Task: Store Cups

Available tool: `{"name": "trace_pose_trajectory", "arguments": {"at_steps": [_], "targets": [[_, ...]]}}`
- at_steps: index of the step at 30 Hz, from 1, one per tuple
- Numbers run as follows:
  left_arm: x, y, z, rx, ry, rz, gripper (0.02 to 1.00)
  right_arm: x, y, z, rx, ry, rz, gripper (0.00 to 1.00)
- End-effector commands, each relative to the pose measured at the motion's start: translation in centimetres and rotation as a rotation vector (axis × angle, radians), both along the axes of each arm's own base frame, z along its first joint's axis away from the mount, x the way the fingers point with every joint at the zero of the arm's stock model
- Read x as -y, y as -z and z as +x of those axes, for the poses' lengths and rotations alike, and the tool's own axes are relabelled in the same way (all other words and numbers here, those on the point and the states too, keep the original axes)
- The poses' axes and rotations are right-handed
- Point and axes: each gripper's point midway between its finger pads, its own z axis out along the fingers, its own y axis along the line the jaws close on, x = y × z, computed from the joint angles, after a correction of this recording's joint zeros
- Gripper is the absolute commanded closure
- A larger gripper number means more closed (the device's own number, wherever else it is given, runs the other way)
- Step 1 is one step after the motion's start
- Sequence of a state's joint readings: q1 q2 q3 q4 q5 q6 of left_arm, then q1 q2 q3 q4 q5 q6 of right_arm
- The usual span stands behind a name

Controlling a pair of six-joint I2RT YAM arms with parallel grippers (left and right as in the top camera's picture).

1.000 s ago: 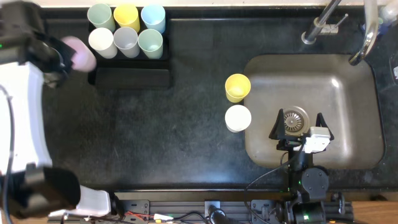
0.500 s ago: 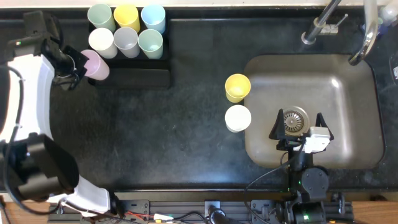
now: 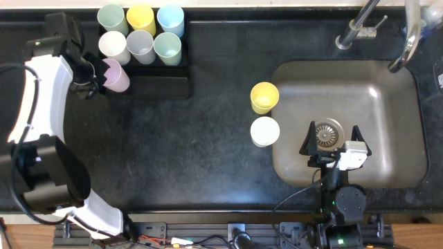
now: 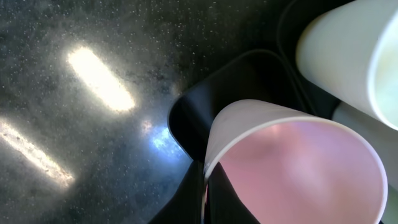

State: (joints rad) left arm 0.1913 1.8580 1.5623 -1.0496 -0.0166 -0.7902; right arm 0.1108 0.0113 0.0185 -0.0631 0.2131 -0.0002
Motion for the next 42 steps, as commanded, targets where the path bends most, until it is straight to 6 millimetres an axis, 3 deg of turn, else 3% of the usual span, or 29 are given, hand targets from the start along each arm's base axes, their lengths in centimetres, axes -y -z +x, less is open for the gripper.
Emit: {"name": "trace_pose_trajectory", "arguments": {"at_steps": [1, 12, 13, 14, 15, 19, 22, 23, 25, 26, 28, 29, 30, 34, 35, 37, 42], "targets": [[-1.3, 0.1, 0.3, -0.009, -0.012, 0.066, 0.982, 0.1, 0.3, 0.0, 0.001, 0.004, -0.003, 0.003], [-0.5, 2.1, 1.2, -0.031, 0.009, 0.058, 0.982, 0.1, 0.3, 0.0, 0.001, 0.004, -0.003, 0.005], [-0.5, 2.1, 1.2, -0.029, 0.009, 0.058, 0.873, 0.1, 0.3, 0.0, 0.001, 0.004, -0.003, 0.003], [-0.6, 2.0, 1.2, -0.028, 0.009, 0.059, 0.654, 0.1, 0.3, 0.0, 0.001, 0.004, -0.003, 0.003], [-0.5, 2.0, 1.2, -0.028, 0.009, 0.059, 0.018, 0.1, 0.3, 0.0, 0.001, 0.004, -0.003, 0.003], [-0.3, 0.5, 0.9, -0.002, 0.011, 0.052, 0.02, 0.1, 0.3, 0.0, 0.001, 0.004, -0.003, 0.003], [0.4, -2.2, 0.3, 0.045, 0.023, 0.054, 0.02, 0.1, 0.3, 0.0, 0.001, 0.004, -0.003, 0.003], [1.2, -4.0, 0.0, 0.083, 0.042, 0.061, 0.02, 0.1, 0.3, 0.0, 0.001, 0.004, -0.003, 0.003], [3.5, -6.6, 0.0, 0.154, 0.098, 0.072, 0.02, 0.1, 0.3, 0.0, 0.001, 0.004, -0.003, 0.003], [7.1, -8.7, 0.3, 0.213, 0.201, 0.088, 0.02, 0.1, 0.3, 0.0, 0.001, 0.004, -0.003, 0.005], [12.2, -10.2, 0.9, 0.266, 0.367, 0.129, 0.02, 0.1, 0.3, 0.0, 0.001, 0.004, -0.003, 0.003], [14.6, -10.6, 1.3, 0.293, 0.426, 0.154, 0.02, 0.1, 0.3, 0.0, 0.001, 0.004, -0.003, 0.003], [20.5, -10.9, 1.8, 0.366, 0.541, 0.212, 0.02, 0.1, 0.3, 0.0, 0.001, 0.004, -0.003, 0.003], [30.7, -9.6, 1.1, 0.47, 0.603, 0.175, 0.02, 0.1, 0.3, 0.0, 0.001, 0.004, -0.003, 0.003], [34.5, -8.0, -0.2, 0.462, 0.605, 0.111, 0.02, 0.1, 0.3, 0.0, 0.001, 0.004, -0.003, 0.003], [37.3, -6.1, -1.9, 0.415, 0.609, 0.037, 0.02, 0.1, 0.3, 0.0, 0.001, 0.004, -0.003, 0.003], [39.1, -4.3, -3.1, 0.347, 0.619, -0.049, 0.02, 0.1, 0.3, 0.0, 0.001, 0.004, -0.003, 0.005]]}}
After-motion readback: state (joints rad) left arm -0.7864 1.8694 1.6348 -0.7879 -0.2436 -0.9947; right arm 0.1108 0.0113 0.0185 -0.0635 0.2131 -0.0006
